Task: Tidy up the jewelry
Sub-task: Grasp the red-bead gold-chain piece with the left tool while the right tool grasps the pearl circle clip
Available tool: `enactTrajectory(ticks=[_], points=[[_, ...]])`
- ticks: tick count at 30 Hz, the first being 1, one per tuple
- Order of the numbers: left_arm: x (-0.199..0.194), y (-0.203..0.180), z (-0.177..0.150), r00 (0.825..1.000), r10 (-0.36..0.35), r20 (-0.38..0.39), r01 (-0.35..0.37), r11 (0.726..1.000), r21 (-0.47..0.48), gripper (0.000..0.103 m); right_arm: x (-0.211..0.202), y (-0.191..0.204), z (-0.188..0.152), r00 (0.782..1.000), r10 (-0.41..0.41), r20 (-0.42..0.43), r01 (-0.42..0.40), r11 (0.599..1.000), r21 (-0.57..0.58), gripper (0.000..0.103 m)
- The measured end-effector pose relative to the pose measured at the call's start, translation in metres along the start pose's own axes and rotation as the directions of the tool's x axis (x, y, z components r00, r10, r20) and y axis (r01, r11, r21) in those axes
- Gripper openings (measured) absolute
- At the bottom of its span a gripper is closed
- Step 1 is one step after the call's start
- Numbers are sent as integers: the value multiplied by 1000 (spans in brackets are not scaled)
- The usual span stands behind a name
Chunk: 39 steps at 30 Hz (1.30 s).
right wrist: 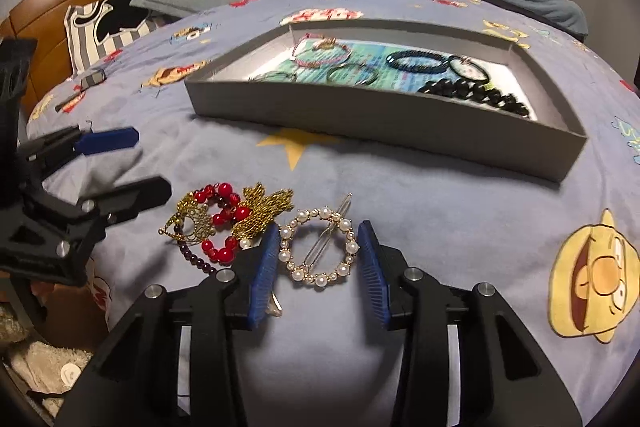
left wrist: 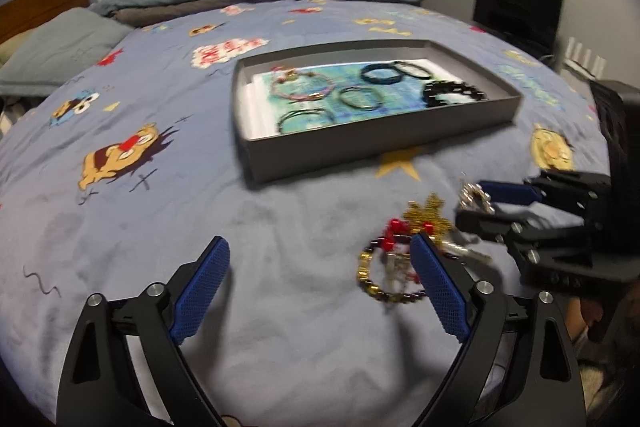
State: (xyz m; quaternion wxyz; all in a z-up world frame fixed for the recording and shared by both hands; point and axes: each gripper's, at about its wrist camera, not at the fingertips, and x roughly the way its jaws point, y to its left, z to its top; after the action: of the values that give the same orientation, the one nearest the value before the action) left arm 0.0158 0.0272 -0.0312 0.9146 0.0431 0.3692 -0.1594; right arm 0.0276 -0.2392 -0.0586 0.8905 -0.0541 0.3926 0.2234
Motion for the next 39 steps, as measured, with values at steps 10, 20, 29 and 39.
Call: enactTrajectory(ticks=[10, 20, 29, 39], points=[[6, -24, -5, 992, -121, -47, 125, 989, 78, 35, -13, -17, -2, 1000, -10, 27, 8, 999, 40, 41], [20, -30, -11, 986, -118, -115, 129, 987, 92, 13, -15, -17, -5, 1000, -8, 30, 7, 1000, 30, 41], [-1, -34, 1, 991, -132, -36, 136, 983, 125, 1, -18, -20, -5, 999, -12, 49, 11, 999, 34, 41], [-37, -30, 49, 986, -140, 95, 126, 982, 138, 1, -39, -24, 13, 994, -21, 106, 19, 1000, 24, 41]])
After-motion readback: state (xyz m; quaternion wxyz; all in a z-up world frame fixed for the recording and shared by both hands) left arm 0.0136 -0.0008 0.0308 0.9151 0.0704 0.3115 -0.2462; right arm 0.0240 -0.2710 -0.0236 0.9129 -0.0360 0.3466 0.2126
